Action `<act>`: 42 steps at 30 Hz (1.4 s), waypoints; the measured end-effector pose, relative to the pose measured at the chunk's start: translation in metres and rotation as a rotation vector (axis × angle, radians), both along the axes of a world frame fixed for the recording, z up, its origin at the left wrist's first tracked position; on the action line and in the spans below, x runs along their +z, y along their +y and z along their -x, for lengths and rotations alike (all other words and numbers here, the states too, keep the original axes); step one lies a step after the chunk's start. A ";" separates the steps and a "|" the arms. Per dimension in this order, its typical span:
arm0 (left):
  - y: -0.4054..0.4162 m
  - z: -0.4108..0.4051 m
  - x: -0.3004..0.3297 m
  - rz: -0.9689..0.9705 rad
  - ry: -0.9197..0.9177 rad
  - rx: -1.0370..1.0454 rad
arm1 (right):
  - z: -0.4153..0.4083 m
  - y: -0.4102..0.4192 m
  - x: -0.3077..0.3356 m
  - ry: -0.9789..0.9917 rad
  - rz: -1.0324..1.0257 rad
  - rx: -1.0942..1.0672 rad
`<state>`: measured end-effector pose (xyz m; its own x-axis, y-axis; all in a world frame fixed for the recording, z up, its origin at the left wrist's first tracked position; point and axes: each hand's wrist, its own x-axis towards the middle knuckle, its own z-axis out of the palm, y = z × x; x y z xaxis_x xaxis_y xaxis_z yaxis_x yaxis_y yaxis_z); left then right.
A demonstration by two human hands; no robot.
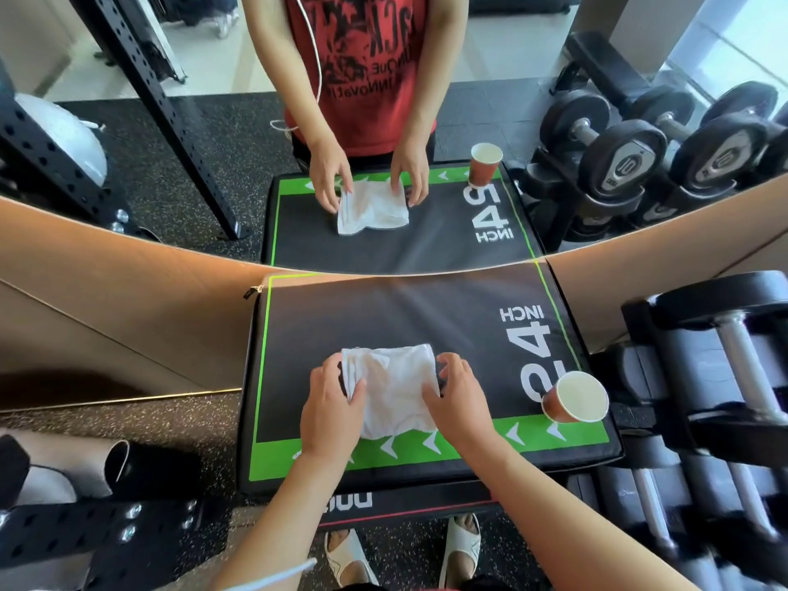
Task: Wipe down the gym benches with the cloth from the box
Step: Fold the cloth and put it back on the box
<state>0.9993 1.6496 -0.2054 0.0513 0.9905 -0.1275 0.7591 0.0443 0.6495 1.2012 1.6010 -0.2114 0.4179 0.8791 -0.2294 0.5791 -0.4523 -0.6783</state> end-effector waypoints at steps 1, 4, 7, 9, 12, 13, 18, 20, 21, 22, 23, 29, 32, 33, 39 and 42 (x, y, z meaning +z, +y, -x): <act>-0.006 0.002 -0.001 0.032 0.002 0.021 | -0.001 -0.005 -0.001 0.001 0.026 -0.001; -0.025 0.004 -0.001 0.067 0.035 -0.026 | 0.001 -0.019 -0.006 0.015 0.064 0.025; -0.035 -0.003 0.001 0.044 0.045 -0.077 | 0.007 -0.021 -0.007 0.028 0.045 0.037; -0.034 -0.005 0.005 0.059 0.004 -0.072 | 0.006 -0.017 -0.004 0.053 0.019 0.006; -0.028 -0.001 0.006 0.051 -0.026 -0.079 | -0.002 -0.011 0.002 0.074 -0.002 -0.046; -0.028 0.001 0.007 0.049 -0.007 -0.088 | -0.004 -0.011 0.004 0.075 0.021 -0.039; -0.039 -0.001 0.009 -0.049 0.263 -0.229 | 0.002 -0.019 0.001 -0.345 -0.061 0.269; -0.040 -0.006 0.009 -0.228 0.242 -0.356 | 0.010 -0.020 -0.003 -0.523 -0.252 0.455; -0.038 -0.010 0.007 -0.266 0.245 -0.445 | 0.013 -0.020 -0.005 -0.556 -0.287 0.552; -0.036 -0.011 0.003 -0.247 0.277 -0.532 | 0.014 -0.020 -0.009 -0.570 -0.280 0.628; -0.035 -0.011 -0.002 -0.202 0.330 -0.593 | 0.014 -0.020 -0.012 -0.578 -0.248 0.670; -0.023 0.003 -0.019 -0.028 0.496 -0.639 | -0.009 -0.010 -0.022 -0.509 0.078 0.686; -0.019 -0.001 -0.013 -0.006 0.509 -0.636 | -0.009 -0.003 -0.017 -0.511 0.080 0.705; -0.020 -0.002 -0.011 -0.027 0.506 -0.633 | -0.010 -0.003 -0.016 -0.528 0.044 0.715; -0.028 0.011 -0.014 -0.076 0.508 -0.724 | -0.019 -0.022 -0.022 -0.508 -0.058 0.778; -0.017 0.020 -0.019 -0.095 0.492 -0.736 | -0.015 -0.016 -0.027 -0.484 -0.031 0.776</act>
